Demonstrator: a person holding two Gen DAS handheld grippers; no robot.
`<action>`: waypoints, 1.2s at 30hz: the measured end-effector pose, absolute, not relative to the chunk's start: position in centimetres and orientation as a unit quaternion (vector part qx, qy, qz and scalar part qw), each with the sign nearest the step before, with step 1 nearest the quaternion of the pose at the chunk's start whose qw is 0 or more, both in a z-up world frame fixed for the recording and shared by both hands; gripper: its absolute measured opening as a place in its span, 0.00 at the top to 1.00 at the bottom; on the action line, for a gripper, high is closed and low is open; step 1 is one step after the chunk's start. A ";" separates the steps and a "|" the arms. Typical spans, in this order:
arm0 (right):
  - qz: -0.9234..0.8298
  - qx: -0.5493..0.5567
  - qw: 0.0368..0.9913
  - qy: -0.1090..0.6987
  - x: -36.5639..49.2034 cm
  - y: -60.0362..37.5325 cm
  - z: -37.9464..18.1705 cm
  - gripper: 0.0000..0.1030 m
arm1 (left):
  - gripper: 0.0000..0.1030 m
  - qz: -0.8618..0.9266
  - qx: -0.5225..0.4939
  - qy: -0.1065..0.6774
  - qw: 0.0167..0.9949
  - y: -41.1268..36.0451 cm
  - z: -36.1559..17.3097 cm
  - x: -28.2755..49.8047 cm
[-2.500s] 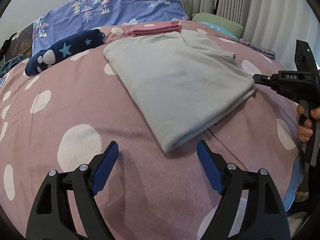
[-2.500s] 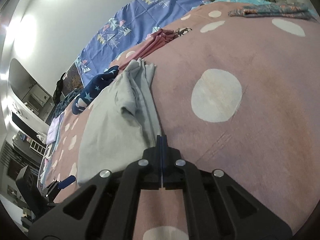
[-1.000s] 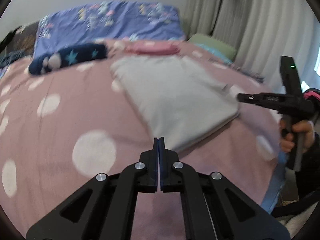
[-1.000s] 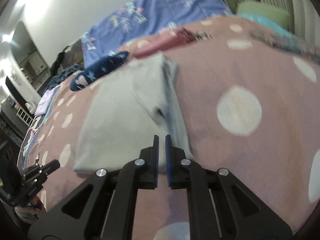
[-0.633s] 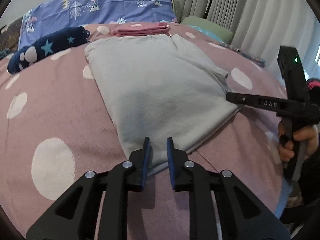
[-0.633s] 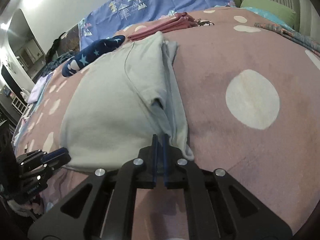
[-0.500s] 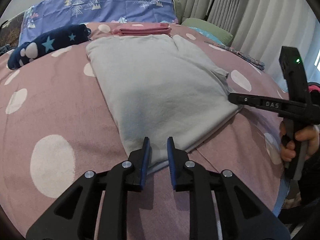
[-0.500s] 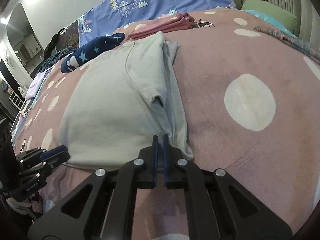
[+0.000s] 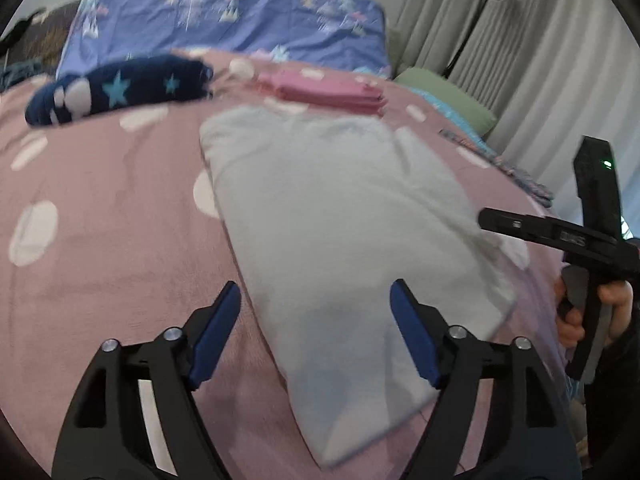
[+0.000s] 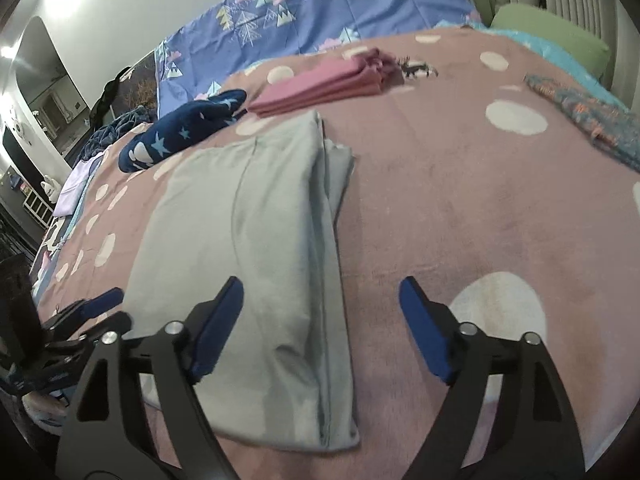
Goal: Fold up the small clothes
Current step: 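Grasp the folded grey shirt's edge with both grippers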
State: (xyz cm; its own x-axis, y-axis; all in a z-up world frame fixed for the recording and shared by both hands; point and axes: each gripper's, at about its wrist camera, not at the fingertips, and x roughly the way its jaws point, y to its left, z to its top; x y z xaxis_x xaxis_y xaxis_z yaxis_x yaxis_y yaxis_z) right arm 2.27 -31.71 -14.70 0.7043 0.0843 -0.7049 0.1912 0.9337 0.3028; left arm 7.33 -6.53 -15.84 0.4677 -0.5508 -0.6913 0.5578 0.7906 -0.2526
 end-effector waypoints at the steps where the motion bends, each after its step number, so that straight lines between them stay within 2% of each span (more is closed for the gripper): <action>1: -0.026 0.186 0.902 0.389 2.5 -31.9 -15.2 0.19 | 0.23 -0.322 0.000 0.410 0.853 -6.6 -16.3 7.7; 4: -0.008 0.195 0.900 0.390 2.5 -32.4 -16.1 0.16 | 0.18 -0.329 -0.013 0.423 0.844 -6.9 -17.3 8.8; 7: 0.018 0.188 0.904 0.383 2.5 -32.5 -16.1 0.16 | 0.17 -0.340 -0.002 0.424 0.840 -7.5 -17.1 9.2; 13: 0.070 0.187 0.897 0.395 3.9 -32.0 -16.4 0.40 | 0.17 -0.367 -0.016 0.436 0.821 -8.4 -17.1 11.1; 15: 0.069 0.186 0.894 0.401 4.9 -32.1 -16.7 0.40 | 0.18 -0.379 -0.035 0.441 0.813 -8.3 -17.2 11.9; 20: 0.106 0.215 0.889 0.391 6.8 -33.3 -17.1 0.39 | 0.32 -0.395 -0.098 0.450 0.795 -7.2 -17.7 14.2; 22: 0.123 0.238 0.884 0.383 7.5 -34.2 -17.3 0.43 | 0.37 -0.397 -0.111 0.452 0.791 -7.2 -17.9 15.2; 26: 0.142 0.254 0.879 0.379 7.9 -35.1 -17.3 0.52 | 0.41 -0.397 -0.111 0.453 0.791 -7.7 -17.8 15.8; 31: 0.175 0.236 0.874 0.387 6.9 -34.8 -17.4 0.52 | 0.43 -0.406 -0.107 0.454 0.786 -7.3 -17.8 15.6; 36: 0.187 0.248 0.864 0.395 11.0 -34.9 -17.5 0.53 | 0.45 -0.416 -0.083 0.453 0.784 -9.7 -17.7 18.2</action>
State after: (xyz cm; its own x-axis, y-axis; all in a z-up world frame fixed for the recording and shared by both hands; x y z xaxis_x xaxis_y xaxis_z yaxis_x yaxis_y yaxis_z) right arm 10.97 -34.90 -17.55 0.6174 0.5195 -0.5907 -0.1272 0.8070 0.5767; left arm 18.20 -9.71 -17.72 0.2442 -0.7277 -0.6410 0.5768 0.6403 -0.5072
